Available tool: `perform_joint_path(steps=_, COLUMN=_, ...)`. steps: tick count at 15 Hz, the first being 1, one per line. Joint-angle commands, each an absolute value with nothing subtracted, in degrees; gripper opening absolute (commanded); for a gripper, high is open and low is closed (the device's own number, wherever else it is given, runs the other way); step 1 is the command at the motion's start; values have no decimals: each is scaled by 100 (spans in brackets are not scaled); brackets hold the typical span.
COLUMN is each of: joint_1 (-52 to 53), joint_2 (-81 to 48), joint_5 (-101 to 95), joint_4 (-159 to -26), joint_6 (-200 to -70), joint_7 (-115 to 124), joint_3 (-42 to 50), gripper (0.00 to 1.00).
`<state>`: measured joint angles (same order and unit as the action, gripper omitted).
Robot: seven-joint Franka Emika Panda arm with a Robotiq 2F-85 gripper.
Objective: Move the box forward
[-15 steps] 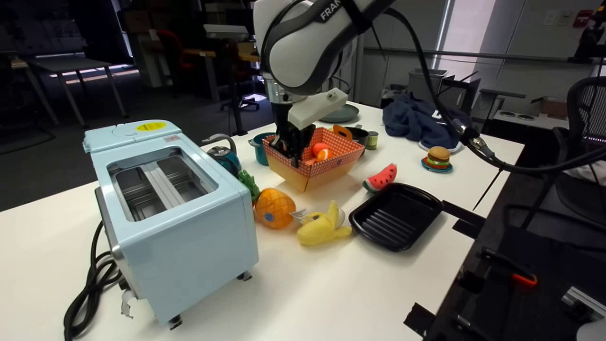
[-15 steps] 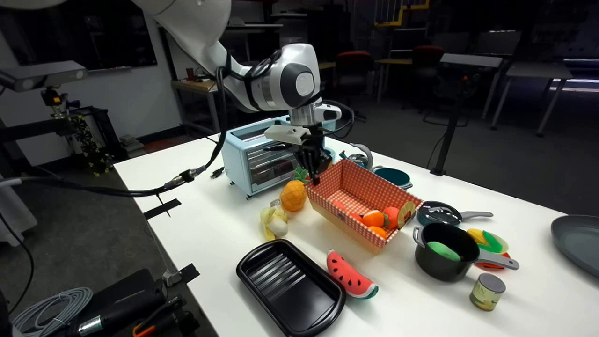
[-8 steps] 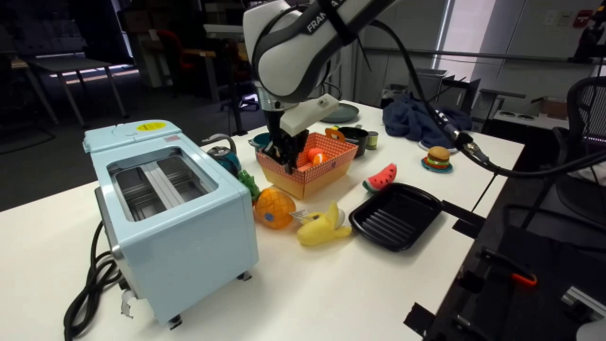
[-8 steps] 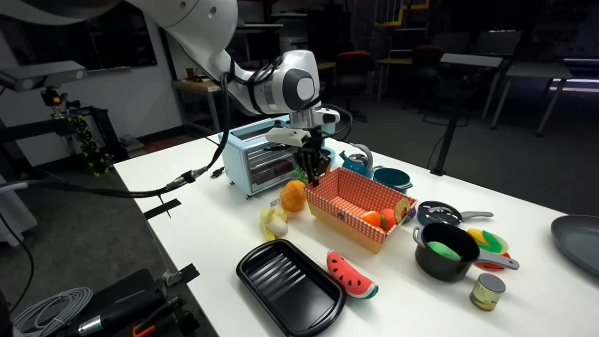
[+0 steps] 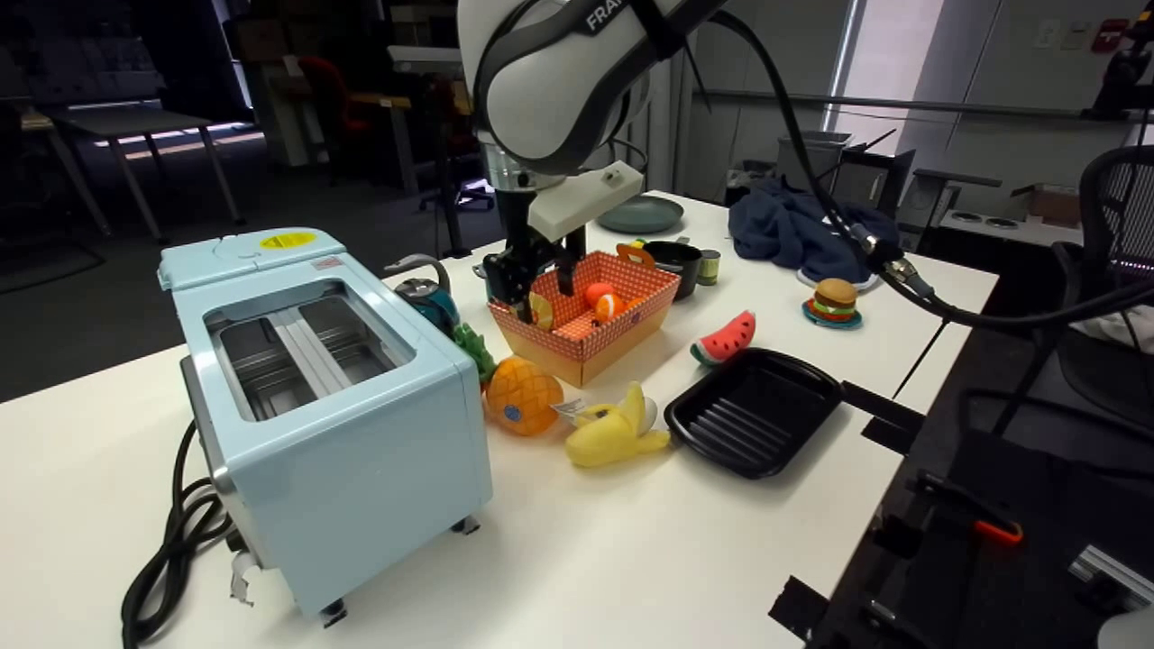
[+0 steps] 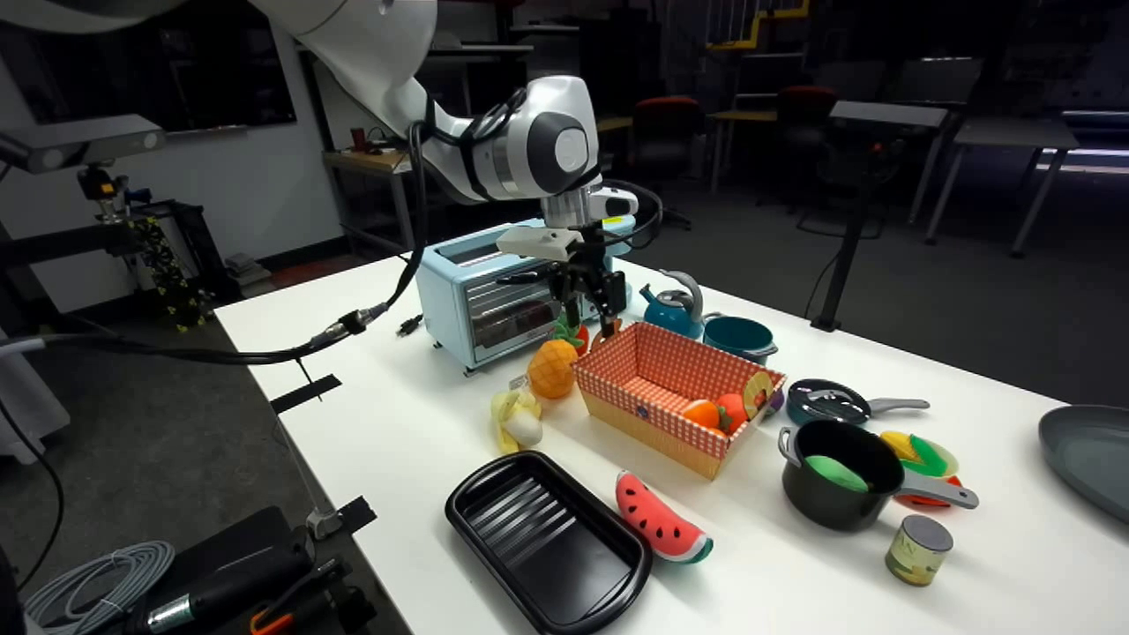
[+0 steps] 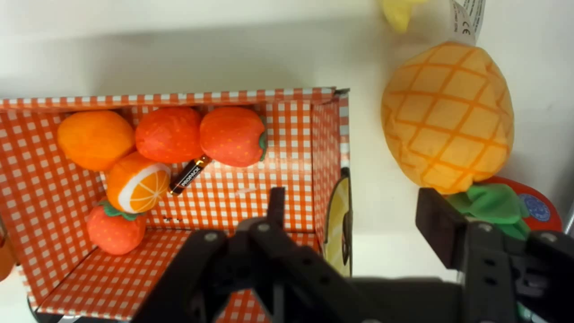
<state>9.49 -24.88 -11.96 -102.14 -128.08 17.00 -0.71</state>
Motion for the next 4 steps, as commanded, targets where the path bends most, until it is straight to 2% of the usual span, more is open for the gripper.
perform_joint_path(steps=1, joint_1=891, joint_2=-1994, joint_5=-1109, joint_4=-10537, joint_6=-12805, joint_7=1600, joint_3=-53, gripper=100)
perform_joint_path(steps=4, joint_1=929, joint_2=-2192, joint_5=-1184, joint_4=-10302, joint_6=-12793, joint_7=1700, joint_3=-35, gripper=100)
